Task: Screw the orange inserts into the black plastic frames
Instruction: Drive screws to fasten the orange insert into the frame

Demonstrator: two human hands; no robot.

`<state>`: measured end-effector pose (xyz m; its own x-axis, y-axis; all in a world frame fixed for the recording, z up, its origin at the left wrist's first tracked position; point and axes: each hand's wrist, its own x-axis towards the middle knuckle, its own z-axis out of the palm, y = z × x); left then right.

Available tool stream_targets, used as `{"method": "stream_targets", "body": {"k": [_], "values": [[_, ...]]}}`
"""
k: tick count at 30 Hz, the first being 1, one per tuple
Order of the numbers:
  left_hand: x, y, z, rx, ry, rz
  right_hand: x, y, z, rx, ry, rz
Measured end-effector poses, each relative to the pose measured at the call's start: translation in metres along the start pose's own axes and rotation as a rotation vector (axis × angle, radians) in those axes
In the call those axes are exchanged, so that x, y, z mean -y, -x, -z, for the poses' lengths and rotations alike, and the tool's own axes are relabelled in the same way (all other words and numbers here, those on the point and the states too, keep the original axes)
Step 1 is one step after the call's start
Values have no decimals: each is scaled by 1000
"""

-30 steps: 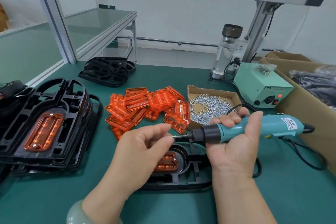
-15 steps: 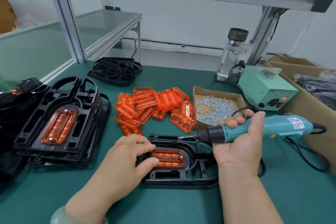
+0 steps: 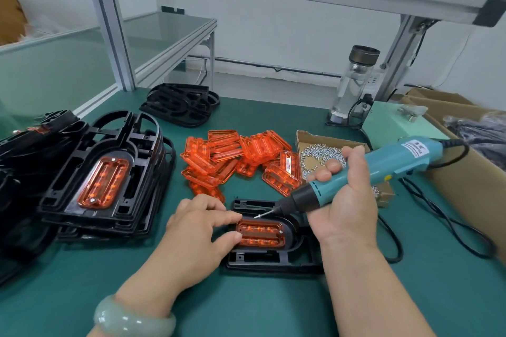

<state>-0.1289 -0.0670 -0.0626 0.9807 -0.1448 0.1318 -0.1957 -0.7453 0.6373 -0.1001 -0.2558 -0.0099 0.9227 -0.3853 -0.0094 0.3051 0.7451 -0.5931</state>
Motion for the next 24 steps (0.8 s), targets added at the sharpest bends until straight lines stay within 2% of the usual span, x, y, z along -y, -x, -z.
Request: {"method": "stream_targets", "body": {"k": [16, 24], "values": [[2, 0, -2, 6, 38, 13, -22, 2, -11, 102, 275, 88], [3, 1, -2, 6, 46, 24, -23, 2, -12, 161, 315, 115]]}}
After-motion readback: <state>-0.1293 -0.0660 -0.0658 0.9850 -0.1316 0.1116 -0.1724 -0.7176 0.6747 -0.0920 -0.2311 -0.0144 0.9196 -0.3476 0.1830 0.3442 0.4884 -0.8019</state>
